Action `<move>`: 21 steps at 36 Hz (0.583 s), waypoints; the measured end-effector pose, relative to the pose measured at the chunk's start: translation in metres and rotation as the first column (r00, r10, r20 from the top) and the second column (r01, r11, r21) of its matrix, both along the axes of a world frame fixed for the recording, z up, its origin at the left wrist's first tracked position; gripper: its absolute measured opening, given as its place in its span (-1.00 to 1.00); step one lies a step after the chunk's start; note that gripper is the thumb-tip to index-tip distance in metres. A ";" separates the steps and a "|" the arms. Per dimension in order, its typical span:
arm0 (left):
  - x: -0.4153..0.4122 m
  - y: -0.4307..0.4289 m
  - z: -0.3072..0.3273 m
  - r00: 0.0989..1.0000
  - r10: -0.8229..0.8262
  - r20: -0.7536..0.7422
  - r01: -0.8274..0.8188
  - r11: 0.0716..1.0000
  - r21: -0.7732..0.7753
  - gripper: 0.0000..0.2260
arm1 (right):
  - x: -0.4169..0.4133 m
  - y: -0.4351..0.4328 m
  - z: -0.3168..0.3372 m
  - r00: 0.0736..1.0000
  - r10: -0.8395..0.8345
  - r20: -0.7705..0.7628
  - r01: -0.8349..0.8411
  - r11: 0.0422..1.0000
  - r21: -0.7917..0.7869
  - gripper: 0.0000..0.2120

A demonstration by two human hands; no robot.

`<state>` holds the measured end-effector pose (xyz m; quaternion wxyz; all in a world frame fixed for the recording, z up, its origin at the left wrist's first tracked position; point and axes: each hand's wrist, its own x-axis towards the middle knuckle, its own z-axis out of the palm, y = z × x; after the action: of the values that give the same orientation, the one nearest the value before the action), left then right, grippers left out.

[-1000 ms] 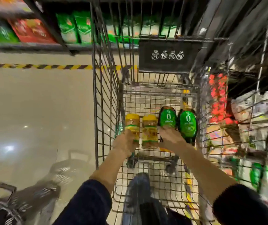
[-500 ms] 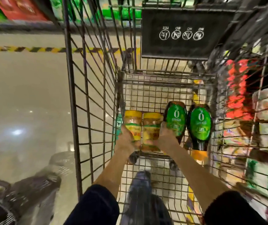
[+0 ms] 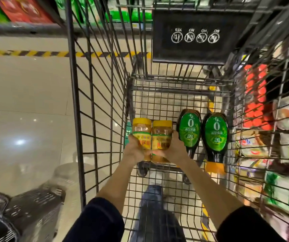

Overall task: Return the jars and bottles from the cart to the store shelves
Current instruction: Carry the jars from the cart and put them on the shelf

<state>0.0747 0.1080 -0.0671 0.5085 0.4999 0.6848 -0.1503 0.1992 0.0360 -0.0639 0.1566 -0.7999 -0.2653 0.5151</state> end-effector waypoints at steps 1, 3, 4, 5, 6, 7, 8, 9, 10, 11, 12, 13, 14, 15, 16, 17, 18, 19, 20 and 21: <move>-0.001 0.000 0.003 1.000 0.011 0.014 -0.011 1.000 0.009 -0.32 | 0.002 0.000 0.002 1.000 0.005 0.014 -0.005 1.000 0.018 -0.08; 0.004 -0.001 0.018 0.998 0.038 0.041 -0.038 0.999 0.003 -0.32 | 0.007 0.000 0.007 1.000 -0.008 0.014 0.008 0.998 0.054 -0.11; 0.006 -0.002 0.021 0.993 0.082 0.080 -0.084 0.996 0.024 -0.37 | 0.010 0.000 0.010 1.000 -0.018 0.000 0.018 0.998 0.065 -0.14; 0.009 -0.001 0.028 0.985 0.127 0.115 -0.130 0.991 0.019 -0.45 | 0.014 0.000 0.015 1.000 -0.021 -0.011 0.022 0.996 0.082 -0.15; 0.011 -0.002 0.036 0.980 0.149 0.135 -0.153 0.988 0.021 -0.51 | 0.018 0.000 0.020 1.000 -0.019 -0.014 0.021 0.995 0.099 -0.15; 0.012 -0.002 0.041 0.980 0.138 0.143 -0.145 0.989 0.038 -0.51 | 0.022 0.000 0.025 1.000 -0.019 -0.013 0.021 0.992 0.123 -0.14; 0.012 -0.004 0.045 0.982 0.112 0.154 -0.125 0.990 0.073 -0.46 | 0.026 0.000 0.031 0.999 -0.031 -0.015 0.033 0.988 0.150 -0.12; 0.013 -0.005 0.053 0.980 0.097 0.173 -0.113 0.990 0.085 -0.39 | 0.031 -0.001 0.038 0.999 -0.043 -0.019 0.045 0.984 0.173 -0.11; 0.016 -0.006 0.062 0.981 0.060 0.184 -0.083 0.990 0.117 -0.35 | 0.035 -0.002 0.046 0.999 -0.045 -0.015 0.047 0.980 0.196 -0.12; 0.017 -0.006 0.070 0.977 0.053 0.207 -0.080 0.989 0.123 -0.34 | 0.040 -0.002 0.055 0.999 -0.035 0.007 0.033 0.977 0.212 -0.13; 0.020 -0.007 0.083 0.967 0.061 0.249 -0.091 0.990 0.108 -0.35 | 0.044 -0.002 0.065 0.999 -0.022 0.031 0.014 0.974 0.224 -0.13; 0.023 -0.006 0.094 0.945 0.091 0.315 -0.119 0.991 0.069 -0.38 | 0.048 -0.002 0.076 0.998 -0.011 0.061 -0.004 0.968 0.249 -0.12; 0.025 -0.007 0.104 0.923 0.114 0.369 -0.135 0.990 0.031 -0.41 | 0.053 -0.003 0.087 0.996 -0.010 0.083 -0.013 0.962 0.274 -0.10; 0.027 -0.007 0.114 0.903 0.123 0.411 -0.139 0.990 0.009 -0.43 | 0.058 -0.004 0.100 0.994 -0.015 0.106 -0.017 0.956 0.294 -0.08; 0.029 -0.008 0.124 0.899 0.090 0.428 -0.118 0.992 0.038 -0.43 | 0.062 -0.007 0.111 0.992 -0.020 0.122 -0.020 0.948 0.318 -0.06; 0.030 -0.009 0.132 0.907 0.031 0.420 -0.083 0.991 0.106 -0.40 | 0.067 -0.009 0.124 0.992 -0.023 0.125 -0.021 0.939 0.343 -0.06; 0.031 -0.010 0.145 0.918 -0.039 0.395 -0.032 0.984 0.173 -0.34 | 0.071 -0.012 0.137 0.992 -0.024 0.124 -0.024 0.929 0.369 -0.09; 0.032 -0.012 0.160 0.913 -0.085 0.399 -0.011 0.973 0.232 -0.30 | 0.076 -0.015 0.150 0.992 -0.026 0.127 -0.026 0.921 0.389 -0.13; 0.033 -0.014 0.174 0.895 -0.095 0.435 -0.025 0.965 0.262 -0.34 | 0.080 -0.019 0.162 0.993 -0.039 0.115 -0.011 0.915 0.404 -0.16; 0.034 -0.015 0.188 0.874 -0.112 0.474 -0.032 0.958 0.286 -0.42 | 0.083 -0.024 0.176 0.993 -0.071 0.092 0.026 0.907 0.420 -0.15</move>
<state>0.1088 0.0925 0.1210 0.5834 0.6034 0.5393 0.0693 0.2821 0.0119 0.1118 0.3227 -0.7802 -0.3570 0.3996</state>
